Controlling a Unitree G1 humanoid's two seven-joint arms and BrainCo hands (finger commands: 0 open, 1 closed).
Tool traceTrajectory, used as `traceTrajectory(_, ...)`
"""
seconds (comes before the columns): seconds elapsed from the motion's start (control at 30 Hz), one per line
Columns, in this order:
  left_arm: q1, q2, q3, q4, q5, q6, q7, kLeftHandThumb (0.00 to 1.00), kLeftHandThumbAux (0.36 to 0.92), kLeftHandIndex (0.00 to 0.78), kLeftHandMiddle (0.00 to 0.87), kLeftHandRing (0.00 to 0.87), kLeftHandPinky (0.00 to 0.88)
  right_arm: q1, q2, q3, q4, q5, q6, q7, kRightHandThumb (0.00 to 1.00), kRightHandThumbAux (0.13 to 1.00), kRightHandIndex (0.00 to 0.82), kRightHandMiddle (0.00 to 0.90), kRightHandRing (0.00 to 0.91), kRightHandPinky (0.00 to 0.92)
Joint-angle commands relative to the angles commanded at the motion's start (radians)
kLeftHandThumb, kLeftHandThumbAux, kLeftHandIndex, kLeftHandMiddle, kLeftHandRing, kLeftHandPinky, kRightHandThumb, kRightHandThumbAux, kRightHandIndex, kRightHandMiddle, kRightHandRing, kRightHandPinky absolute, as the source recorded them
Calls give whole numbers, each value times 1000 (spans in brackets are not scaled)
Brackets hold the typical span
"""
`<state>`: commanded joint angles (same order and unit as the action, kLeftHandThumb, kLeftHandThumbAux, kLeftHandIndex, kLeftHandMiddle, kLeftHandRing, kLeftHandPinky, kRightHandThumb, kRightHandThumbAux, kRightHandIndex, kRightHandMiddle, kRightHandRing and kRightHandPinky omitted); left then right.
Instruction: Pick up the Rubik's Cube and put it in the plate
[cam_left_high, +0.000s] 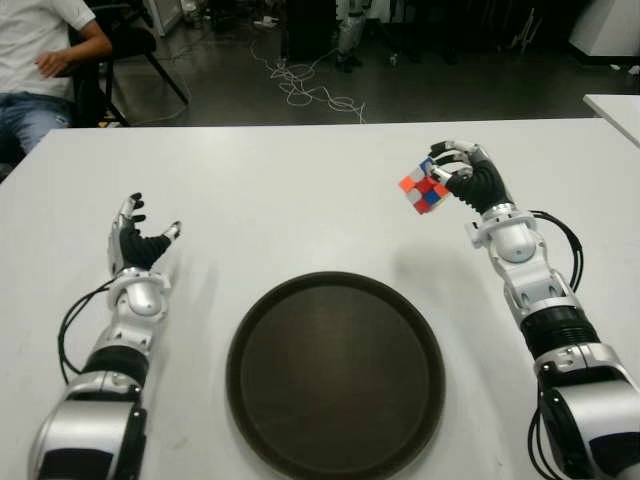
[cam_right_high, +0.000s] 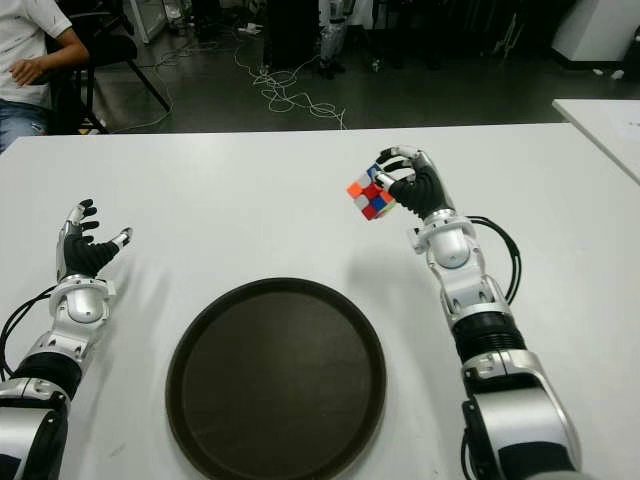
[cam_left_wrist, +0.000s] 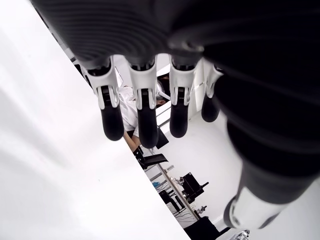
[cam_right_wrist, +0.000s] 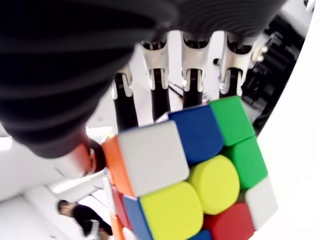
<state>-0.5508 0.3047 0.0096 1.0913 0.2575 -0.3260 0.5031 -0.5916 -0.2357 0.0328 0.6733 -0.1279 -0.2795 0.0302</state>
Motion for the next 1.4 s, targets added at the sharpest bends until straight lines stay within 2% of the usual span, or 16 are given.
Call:
traceTrajectory(0.33, -2, -3, 3, 1, -1, 7, 4, 337, 757, 120, 173, 178, 215, 11, 20, -27, -37, 68, 35, 73, 702, 720, 438, 781, 788, 778)
traceTrajectory(0.47, -1, -3, 2, 0, 0, 10, 2, 315, 758, 118, 173, 181, 217, 15, 25, -32, -52, 82, 54, 89, 703, 720, 439, 782, 787, 778)
traceTrajectory(1.0, -2, 0, 0, -2, 3, 6, 2, 329, 760, 129, 190, 201, 237, 44, 35, -14, -100, 84, 102, 174, 704, 720, 438, 781, 789, 781)
traceTrajectory(1.1, -2, 0, 1, 0, 1, 3, 1, 339, 760, 129, 190, 200, 235, 97, 49, 18, -176, 75, 116, 199, 705, 720, 437, 775, 786, 780)
traceTrajectory(1.2, -2, 0, 1, 1, 2, -1, 4, 343, 758, 129, 189, 199, 238, 156, 53, 48, -308, 86, 167, 238, 705, 720, 436, 772, 786, 781)
traceTrajectory(1.4, -1, 0, -1, 2, 4, -5, 7, 334, 755, 131, 186, 198, 244, 198, 40, 68, -427, 102, 213, 312, 702, 720, 438, 781, 794, 785)
